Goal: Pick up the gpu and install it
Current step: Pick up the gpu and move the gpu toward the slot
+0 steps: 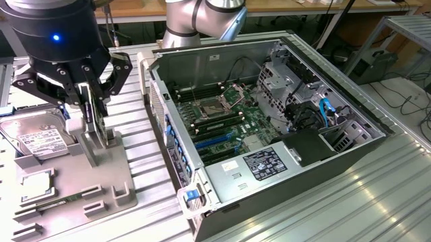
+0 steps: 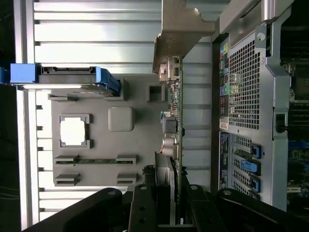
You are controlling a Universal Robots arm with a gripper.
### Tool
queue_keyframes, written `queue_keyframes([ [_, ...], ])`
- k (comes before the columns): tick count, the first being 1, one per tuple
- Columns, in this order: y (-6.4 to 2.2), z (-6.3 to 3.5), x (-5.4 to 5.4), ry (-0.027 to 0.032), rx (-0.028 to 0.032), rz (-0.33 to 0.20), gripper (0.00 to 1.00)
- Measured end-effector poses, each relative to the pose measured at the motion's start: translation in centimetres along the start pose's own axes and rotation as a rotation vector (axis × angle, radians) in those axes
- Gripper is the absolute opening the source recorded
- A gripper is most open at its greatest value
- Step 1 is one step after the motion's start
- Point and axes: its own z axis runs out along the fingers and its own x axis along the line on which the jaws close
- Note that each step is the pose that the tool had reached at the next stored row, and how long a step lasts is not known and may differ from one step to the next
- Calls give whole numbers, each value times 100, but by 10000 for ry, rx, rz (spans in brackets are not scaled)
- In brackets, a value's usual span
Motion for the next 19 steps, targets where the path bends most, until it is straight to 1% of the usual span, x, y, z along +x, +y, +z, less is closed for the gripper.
queue_keyframes([
  [8, 4, -125, -3, 12, -4, 1, 28],
  [15, 4, -126, -7, 13, -4, 1, 28],
  [19, 4, -123, -80, 11, -4, 1, 28],
])
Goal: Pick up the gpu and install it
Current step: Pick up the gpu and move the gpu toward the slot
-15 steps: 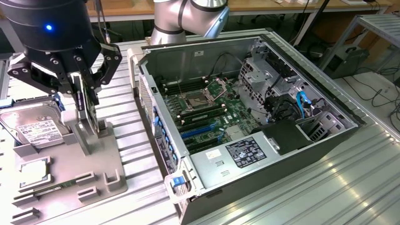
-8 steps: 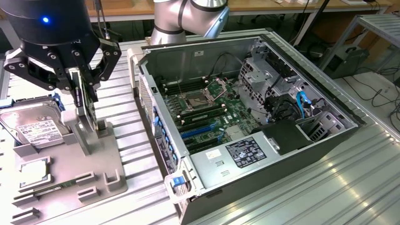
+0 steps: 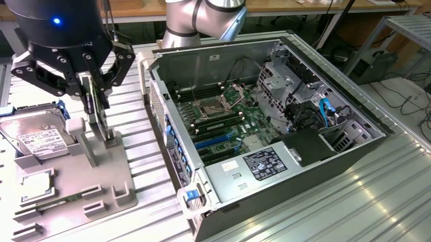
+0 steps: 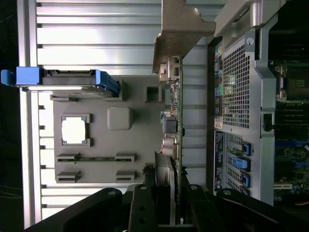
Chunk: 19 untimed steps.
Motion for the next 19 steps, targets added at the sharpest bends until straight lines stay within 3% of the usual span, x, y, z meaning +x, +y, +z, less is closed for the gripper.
queue_keyframes([
  [19, 0, 8, -267, -1, 0, 0, 28],
])
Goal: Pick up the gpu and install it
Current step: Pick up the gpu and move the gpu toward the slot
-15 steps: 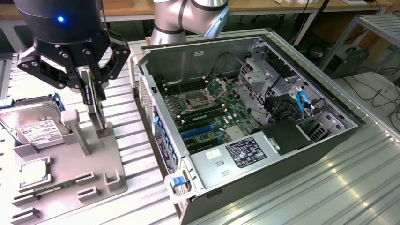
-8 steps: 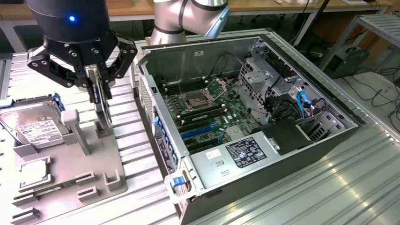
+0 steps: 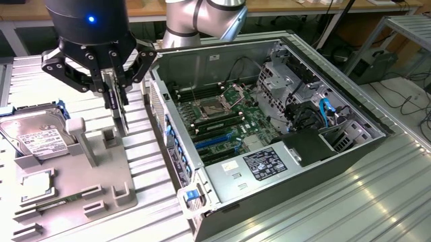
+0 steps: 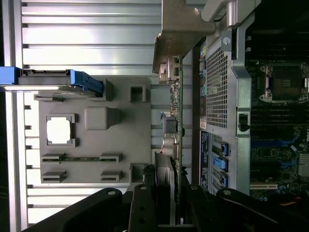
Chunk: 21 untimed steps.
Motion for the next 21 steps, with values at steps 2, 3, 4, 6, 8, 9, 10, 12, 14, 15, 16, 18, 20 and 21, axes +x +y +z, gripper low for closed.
queue_keyframes([
  [2, 0, 0, -24, 1, 1, 0, 28],
  [3, 0, 0, -36, 1, 0, -1, 28],
  [4, 0, 1, -47, 1, 0, -1, 28],
  [6, 0, 1, -69, 1, 0, 0, 28],
  [8, 0, 2, -92, 0, 0, 0, 28],
  [9, 0, 3, -102, 0, 0, 0, 28],
  [10, 0, 2, -112, 1, 1, 0, 28],
  [12, 0, 3, -132, 1, 0, 0, 28],
  [14, 0, 4, -153, 1, 0, 0, 28],
  [15, 0, 4, -163, 0, 0, 0, 28],
  [16, 0, 4, -175, 1, 0, 0, 28],
  [18, 0, 5, -199, 1, 0, 0, 28],
  [20, 0, 6, -220, 1, 0, 0, 28],
  [21, 1, 6, -230, 1, 1, 0, 28],
])
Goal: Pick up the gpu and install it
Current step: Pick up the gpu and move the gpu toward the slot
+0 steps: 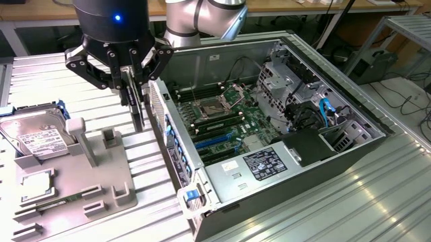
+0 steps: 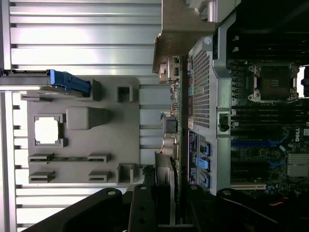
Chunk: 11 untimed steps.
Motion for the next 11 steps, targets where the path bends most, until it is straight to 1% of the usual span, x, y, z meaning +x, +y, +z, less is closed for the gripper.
queue_keyframes([
  [11, 0, 4, -104, -1, -1, 0, 28],
])
